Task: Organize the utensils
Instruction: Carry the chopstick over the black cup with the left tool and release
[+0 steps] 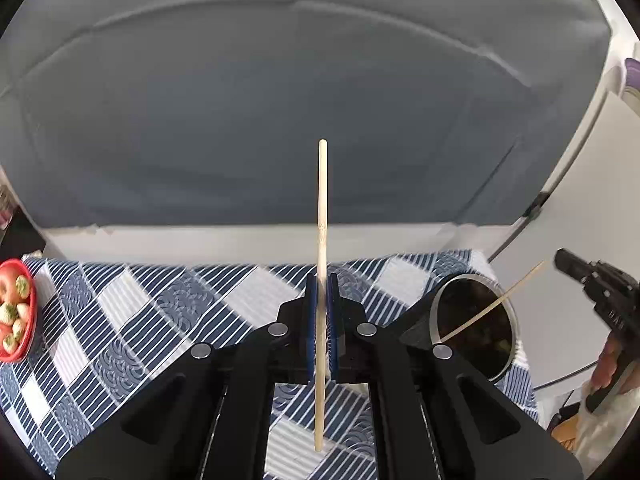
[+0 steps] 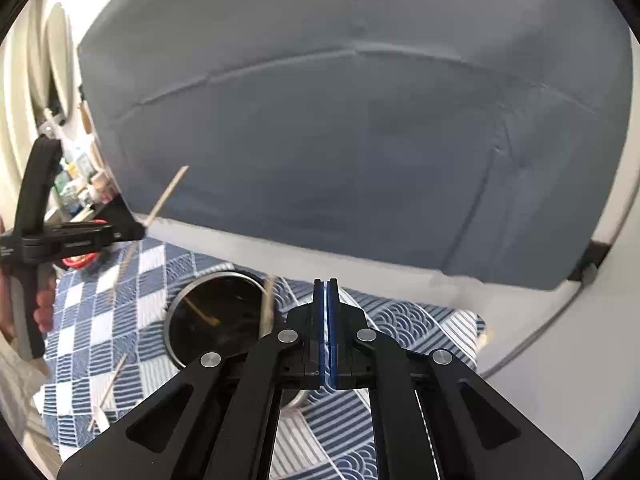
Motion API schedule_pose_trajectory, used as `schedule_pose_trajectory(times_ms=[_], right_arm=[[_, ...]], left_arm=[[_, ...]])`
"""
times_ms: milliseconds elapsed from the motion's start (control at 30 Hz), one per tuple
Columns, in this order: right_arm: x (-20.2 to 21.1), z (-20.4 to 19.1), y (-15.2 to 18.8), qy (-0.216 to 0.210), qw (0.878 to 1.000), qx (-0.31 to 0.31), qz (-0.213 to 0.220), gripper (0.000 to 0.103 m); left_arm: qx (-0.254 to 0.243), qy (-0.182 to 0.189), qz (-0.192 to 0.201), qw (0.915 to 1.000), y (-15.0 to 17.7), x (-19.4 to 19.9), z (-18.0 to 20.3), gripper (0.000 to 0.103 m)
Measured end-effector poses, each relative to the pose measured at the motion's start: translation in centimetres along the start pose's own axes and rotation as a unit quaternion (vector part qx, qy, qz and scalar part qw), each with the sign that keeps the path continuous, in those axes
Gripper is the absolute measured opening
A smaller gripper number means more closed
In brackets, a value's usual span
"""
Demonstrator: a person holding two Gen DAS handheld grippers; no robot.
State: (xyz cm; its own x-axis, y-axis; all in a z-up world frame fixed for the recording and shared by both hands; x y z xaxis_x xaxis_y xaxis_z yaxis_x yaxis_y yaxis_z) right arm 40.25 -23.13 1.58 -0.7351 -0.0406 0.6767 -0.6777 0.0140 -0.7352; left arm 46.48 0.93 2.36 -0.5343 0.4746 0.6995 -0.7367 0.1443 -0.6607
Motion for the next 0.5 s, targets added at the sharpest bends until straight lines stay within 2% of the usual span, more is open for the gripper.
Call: schedule_pose_trajectory(times_ms=[100,233,367,500], right_arm=[[0.7,-1.0,-0.6,-0.018,1.0,-0.001,0.017,0.001],[0.9,-2.2,-1.0,-0.049,0.998,0.002,0.038,0.001],[0.8,-3.4,-0.7,-0.078,0.996,0.011,0.043,0.001],[0.2,-4.1,0.0,-0.096,0.995,0.017,0.037,0.002]], left_arm=[[-0.023,-0.003,0.018,0.9996,-1.0,0.1,1.7,0.005],[-0.031,0.038,0.042,0.9979,-2.1,0.0,4.0,0.005],[-0.02,0.097,0.072,0.9924,-2.7,-0.1,5.5,0.005],[-0.011,0.161,0.105,0.9814,-2.5,-0.5,6.8,0.005]])
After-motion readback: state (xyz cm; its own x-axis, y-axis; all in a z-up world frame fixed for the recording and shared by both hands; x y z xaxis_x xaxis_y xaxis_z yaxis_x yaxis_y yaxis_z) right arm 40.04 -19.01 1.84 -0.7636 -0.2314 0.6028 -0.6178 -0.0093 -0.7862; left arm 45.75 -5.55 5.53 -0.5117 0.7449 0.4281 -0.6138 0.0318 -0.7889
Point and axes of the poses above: each gripper's, at about its wrist camera, not at the fingertips, and x roughly against the way its jaws point, z to its right, y to its underside, the point moved 6 cm from there along -x, roughly the way its jaws point, and after that the axes turned 9 degrees about y, right-handed, at the moved point
